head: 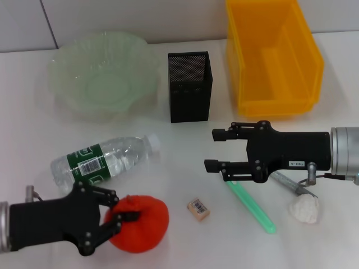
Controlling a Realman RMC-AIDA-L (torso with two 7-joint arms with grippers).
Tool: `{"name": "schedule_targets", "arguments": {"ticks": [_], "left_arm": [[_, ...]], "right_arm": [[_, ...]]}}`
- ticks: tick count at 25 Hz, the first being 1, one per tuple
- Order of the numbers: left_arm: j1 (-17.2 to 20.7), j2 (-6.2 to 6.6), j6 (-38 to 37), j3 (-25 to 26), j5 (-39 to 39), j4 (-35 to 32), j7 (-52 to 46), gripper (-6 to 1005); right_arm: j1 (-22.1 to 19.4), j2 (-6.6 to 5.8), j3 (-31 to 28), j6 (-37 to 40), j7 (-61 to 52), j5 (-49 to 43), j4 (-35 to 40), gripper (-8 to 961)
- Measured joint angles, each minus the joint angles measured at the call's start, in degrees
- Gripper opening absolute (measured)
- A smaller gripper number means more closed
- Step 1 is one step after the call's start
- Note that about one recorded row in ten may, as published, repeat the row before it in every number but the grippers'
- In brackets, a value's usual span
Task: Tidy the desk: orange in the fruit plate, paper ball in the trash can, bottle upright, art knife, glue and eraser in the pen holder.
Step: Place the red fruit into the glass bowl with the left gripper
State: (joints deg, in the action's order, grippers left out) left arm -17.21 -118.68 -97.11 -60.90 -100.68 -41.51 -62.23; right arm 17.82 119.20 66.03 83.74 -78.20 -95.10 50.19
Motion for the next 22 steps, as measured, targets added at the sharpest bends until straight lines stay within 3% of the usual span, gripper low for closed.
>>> {"name": "schedule_targets", "arguments": {"ticks": [10,15,17,22], "left_arm": [[2.24,0.17,-2.30,0.80,8.55,-10.09,-4.75,98],[1.17,0.16,-1.17,4.35,11.38,-11.20,-5.35,90],[-0.37,0.08,1.76,7.11,13.56,-10.73,-6.22,90],[-2.17,0.01,9.47,7.29,16.47,-10.62,-8.14,90]], "right_arm": [[0.33,-0.03,-2.04,-1.95,2.38,-0.09,-4.91,709],[0.26,-0.01,-2.09,-2.45,3.23,-0.13,-7.00,709],[0.13,-0.02,-2.10,-2.48,3.67,-0.07,-7.73,709],[-0.15,0.00,-2.13,-2.48,4.58,0.04,-9.34,709]]}}
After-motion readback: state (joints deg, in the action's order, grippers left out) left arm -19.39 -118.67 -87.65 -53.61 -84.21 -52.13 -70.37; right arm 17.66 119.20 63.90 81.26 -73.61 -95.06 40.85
